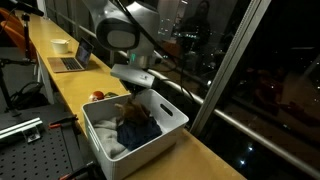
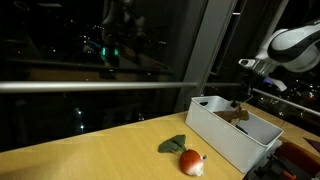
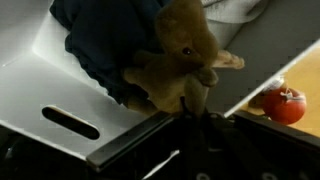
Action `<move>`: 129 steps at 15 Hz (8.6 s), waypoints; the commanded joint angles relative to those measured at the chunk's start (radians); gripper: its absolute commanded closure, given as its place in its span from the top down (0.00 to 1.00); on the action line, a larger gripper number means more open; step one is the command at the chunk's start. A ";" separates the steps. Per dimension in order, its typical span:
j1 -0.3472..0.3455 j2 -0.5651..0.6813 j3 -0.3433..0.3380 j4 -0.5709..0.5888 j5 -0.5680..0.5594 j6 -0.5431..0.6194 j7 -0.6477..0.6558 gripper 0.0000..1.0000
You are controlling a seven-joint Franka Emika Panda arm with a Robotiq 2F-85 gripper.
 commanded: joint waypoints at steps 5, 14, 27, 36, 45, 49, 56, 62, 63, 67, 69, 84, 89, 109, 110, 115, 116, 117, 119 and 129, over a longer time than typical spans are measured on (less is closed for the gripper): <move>0.217 -0.315 0.020 -0.018 -0.239 -0.190 0.302 0.01; 0.391 -0.216 0.103 0.250 -0.438 -0.426 0.476 0.01; 0.351 -0.082 0.058 0.243 -0.408 -0.390 0.428 0.81; 0.197 -0.026 -0.099 0.145 -0.549 -0.162 0.299 1.00; 0.165 0.282 -0.149 0.203 -0.622 0.097 0.357 1.00; 0.176 0.378 -0.188 0.220 -0.690 0.126 0.413 1.00; 0.167 0.530 -0.204 0.288 -0.728 0.127 0.468 1.00; 0.154 0.519 -0.199 0.248 -0.710 0.159 0.502 0.42; 0.150 0.505 -0.198 0.231 -0.707 0.167 0.508 0.36; 0.153 0.403 -0.204 0.131 -0.712 0.202 0.543 0.06; 0.164 0.304 -0.202 0.063 -0.713 0.197 0.562 0.00; 0.312 -0.297 -0.001 0.109 -0.789 -0.302 0.621 0.03; 0.410 -0.158 0.150 0.413 -0.827 -0.578 0.617 0.03; 0.471 0.166 0.207 0.609 -0.319 -0.630 0.490 0.03; 0.464 0.162 0.205 0.602 -0.299 -0.631 0.477 0.09; 0.410 0.109 0.174 0.504 -0.299 -0.566 0.427 0.58; 0.393 0.086 0.163 0.465 -0.302 -0.543 0.415 0.66; 0.379 0.063 0.148 0.426 -0.317 -0.517 0.417 0.72; 0.341 0.017 0.114 0.342 -0.334 -0.449 0.401 0.87; 0.158 -0.014 -0.088 0.065 -0.327 -0.194 0.290 1.00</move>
